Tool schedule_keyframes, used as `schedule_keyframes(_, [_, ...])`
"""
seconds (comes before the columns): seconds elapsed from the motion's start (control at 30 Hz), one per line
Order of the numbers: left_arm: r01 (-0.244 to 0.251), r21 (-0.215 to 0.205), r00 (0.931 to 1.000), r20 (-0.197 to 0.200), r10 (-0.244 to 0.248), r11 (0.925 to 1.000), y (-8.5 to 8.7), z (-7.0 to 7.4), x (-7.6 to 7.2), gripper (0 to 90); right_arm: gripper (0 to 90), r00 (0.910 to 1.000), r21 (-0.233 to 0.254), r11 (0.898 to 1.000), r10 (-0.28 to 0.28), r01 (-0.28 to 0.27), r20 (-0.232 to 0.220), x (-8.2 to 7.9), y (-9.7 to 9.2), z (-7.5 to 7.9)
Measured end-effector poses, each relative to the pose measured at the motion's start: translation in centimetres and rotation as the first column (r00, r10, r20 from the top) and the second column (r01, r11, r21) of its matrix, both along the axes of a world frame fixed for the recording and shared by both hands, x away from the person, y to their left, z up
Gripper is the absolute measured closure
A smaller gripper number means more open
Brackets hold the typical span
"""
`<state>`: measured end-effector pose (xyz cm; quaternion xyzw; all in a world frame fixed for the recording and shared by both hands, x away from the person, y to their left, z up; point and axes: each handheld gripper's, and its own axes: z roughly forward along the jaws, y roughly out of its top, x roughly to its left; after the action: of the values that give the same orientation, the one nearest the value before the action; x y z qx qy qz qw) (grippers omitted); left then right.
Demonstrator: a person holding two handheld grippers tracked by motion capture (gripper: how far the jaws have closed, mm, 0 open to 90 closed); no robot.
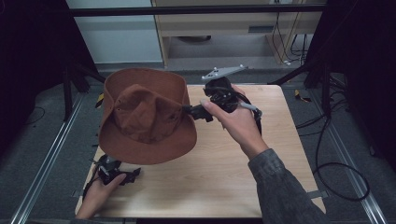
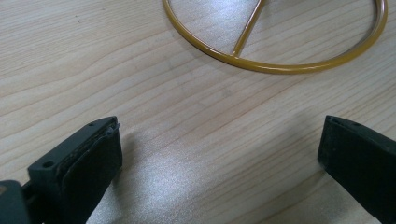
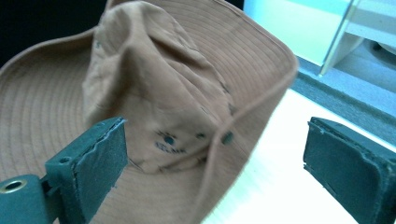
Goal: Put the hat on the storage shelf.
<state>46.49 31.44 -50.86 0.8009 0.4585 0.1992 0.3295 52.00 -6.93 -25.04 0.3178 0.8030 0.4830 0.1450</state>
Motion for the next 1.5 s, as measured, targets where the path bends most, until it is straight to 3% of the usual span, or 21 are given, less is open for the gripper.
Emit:
schedule_keyframes(0.23, [-0.001, -0.001, 1.0000, -0.001, 0.001, 1.0000, 0.0, 0.0, 0.0, 0.0, 9.7, 0.9978, -0.012, 0.998, -0.066, 0.066, -0.001, 0.0, -2.3, -1.3])
schedule_keyframes(0.47, [0.003, 0.002, 1.0000, -0.001, -0.003, 1.0000, 0.0, 0.0, 0.0, 0.0, 11.2, 0.9952, -0.012, 0.995, -0.098, 0.098, 0.011, -0.7, -4.3, -1.9])
schedule_keyframes(0.6, [0.004, 0.003, 1.0000, -0.001, -0.004, 1.0000, 0.0, 0.0, 0.0, 0.0, 12.0, 0.9924, -0.034, 0.993, -0.115, 0.117, 0.042, -1.4, -5.8, -2.7])
schedule_keyframes(0.87, [0.003, 0.003, 1.0000, -0.001, -0.003, 1.0000, 0.0, 0.0, 0.0, 0.0, 12.3, 0.9859, -0.062, 0.985, -0.157, 0.160, 0.058, -2.8, -9.4, -6.3])
schedule_keyframes(0.97, [0.004, 0.007, 1.0000, 0.000, -0.004, 1.0000, 0.0, 0.0, 0.0, 0.0, 12.3, 0.9822, -0.048, 0.982, -0.180, 0.183, 0.053, -3.6, -10.9, -9.0])
schedule_keyframes(1.0, [0.004, 0.007, 1.0000, 0.000, -0.004, 1.0000, 0.0, 0.0, 0.0, 0.0, 12.3, 0.9822, -0.048, 0.982, -0.180, 0.183, 0.053, -3.6, -10.9, -9.0])
schedule_keyframes(1.03, [0.004, 0.005, 1.0000, 0.000, -0.004, 1.0000, 0.0, 0.0, 0.0, 0.0, 12.4, 0.9793, -0.043, 0.979, -0.197, 0.199, 0.047, -3.9, -11.5, -10.6])
schedule_keyframes(1.07, [0.004, 0.005, 1.0000, 0.000, -0.004, 1.0000, 0.0, 0.0, 0.0, 0.0, 12.4, 0.9793, -0.043, 0.979, -0.197, 0.199, 0.047, -3.9, -11.5, -10.6])
schedule_keyframes(1.1, [0.003, 0.006, 1.0000, 0.000, -0.003, 1.0000, 0.0, 0.0, 0.0, 0.0, 12.5, 0.9776, -0.039, 0.977, -0.209, 0.210, 0.026, -4.2, -12.1, -12.2])
schedule_keyframes(1.13, [0.003, 0.003, 1.0000, -0.001, -0.003, 1.0000, 0.0, 0.0, 0.0, 0.0, 12.5, 0.9776, -0.039, 0.977, -0.209, 0.210, 0.026, -4.2, -12.1, -12.2])
schedule_keyframes(1.2, [0.003, 0.004, 1.0000, -0.001, -0.003, 1.0000, 0.0, 0.0, 0.0, 0.0, 12.5, 0.9712, -0.071, 0.969, -0.237, 0.238, 0.020, -4.4, -12.9, -14.4])
schedule_keyframes(1.4, [0.002, 0.004, 1.0000, -0.001, -0.002, 1.0000, 0.0, 0.0, 0.0, 0.0, 12.5, 0.9591, -0.052, 0.959, -0.281, 0.279, -0.032, -4.1, -14.1, -17.4])
schedule_keyframes(1.5, [0.002, 0.006, 1.0000, -0.001, -0.002, 1.0000, 0.0, 0.0, 0.0, 0.0, 12.8, 0.9445, -0.067, 0.946, -0.320, 0.316, -0.072, -3.8, -14.8, -19.8])
